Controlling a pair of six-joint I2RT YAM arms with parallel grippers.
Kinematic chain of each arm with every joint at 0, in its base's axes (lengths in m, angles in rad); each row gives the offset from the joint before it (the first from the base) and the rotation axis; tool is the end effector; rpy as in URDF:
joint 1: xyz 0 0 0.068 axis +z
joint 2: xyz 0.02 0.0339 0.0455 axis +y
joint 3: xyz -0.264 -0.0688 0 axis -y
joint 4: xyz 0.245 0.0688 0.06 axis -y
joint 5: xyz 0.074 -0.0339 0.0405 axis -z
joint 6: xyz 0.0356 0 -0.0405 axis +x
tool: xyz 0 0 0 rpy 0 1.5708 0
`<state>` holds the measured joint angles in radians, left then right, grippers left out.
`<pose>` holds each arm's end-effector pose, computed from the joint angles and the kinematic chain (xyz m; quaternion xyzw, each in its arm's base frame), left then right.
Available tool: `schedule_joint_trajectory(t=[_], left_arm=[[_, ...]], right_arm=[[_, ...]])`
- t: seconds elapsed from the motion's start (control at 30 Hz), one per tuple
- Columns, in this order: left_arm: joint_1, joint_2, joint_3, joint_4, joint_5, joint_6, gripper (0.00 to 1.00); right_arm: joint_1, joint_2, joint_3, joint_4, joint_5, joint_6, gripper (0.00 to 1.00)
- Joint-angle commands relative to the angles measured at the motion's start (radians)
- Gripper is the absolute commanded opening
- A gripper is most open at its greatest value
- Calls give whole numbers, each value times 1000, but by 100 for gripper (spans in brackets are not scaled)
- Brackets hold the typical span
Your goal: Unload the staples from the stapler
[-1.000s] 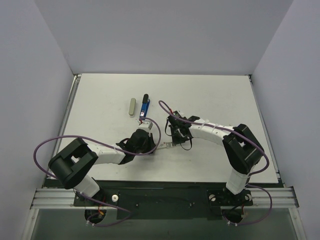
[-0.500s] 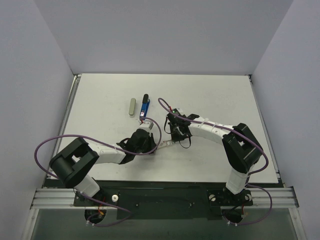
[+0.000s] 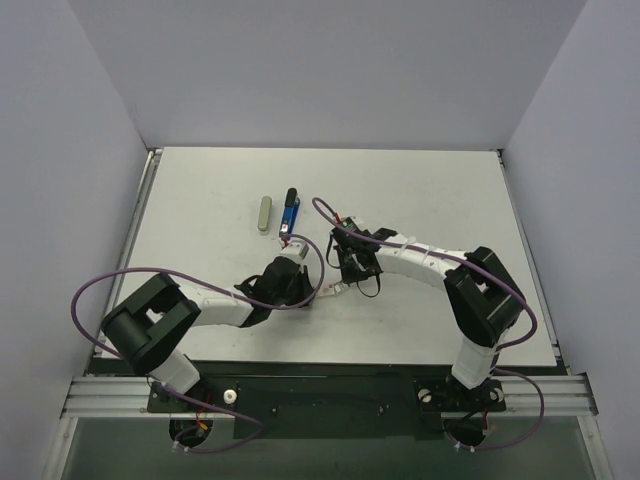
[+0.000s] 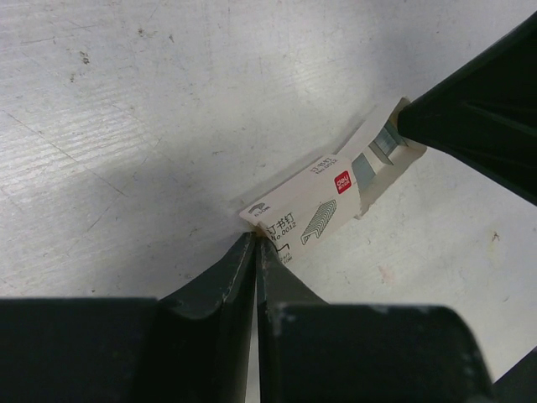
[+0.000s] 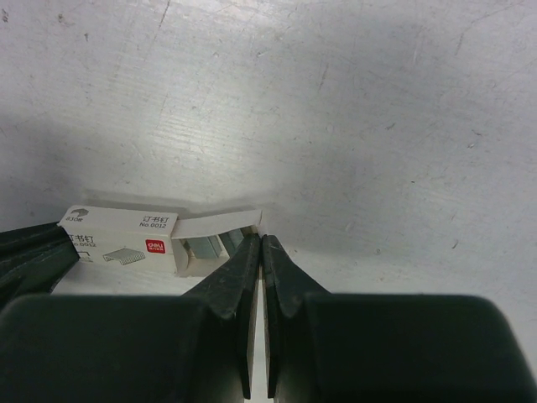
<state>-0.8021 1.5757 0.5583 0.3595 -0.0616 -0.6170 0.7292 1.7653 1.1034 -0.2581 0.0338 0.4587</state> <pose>0.2016 -0.2053 0.1336 0.0694 0.8946 -0.2660 0.3522 0.2749 0.2440 0.1821 -0.1224 0.9395 0.1656 0.2739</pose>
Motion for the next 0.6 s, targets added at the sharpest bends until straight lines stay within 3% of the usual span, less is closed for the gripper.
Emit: schedule_joint_trajectory(t=[0.0,0.57], left_arm=[[-2,30,20,6,49,19,15],[-28,95,28,33,174,45,8]], right_arm=[[9,-23,-2,-24,26,12,0],[-4,-116,-138,-10,3,83,0]])
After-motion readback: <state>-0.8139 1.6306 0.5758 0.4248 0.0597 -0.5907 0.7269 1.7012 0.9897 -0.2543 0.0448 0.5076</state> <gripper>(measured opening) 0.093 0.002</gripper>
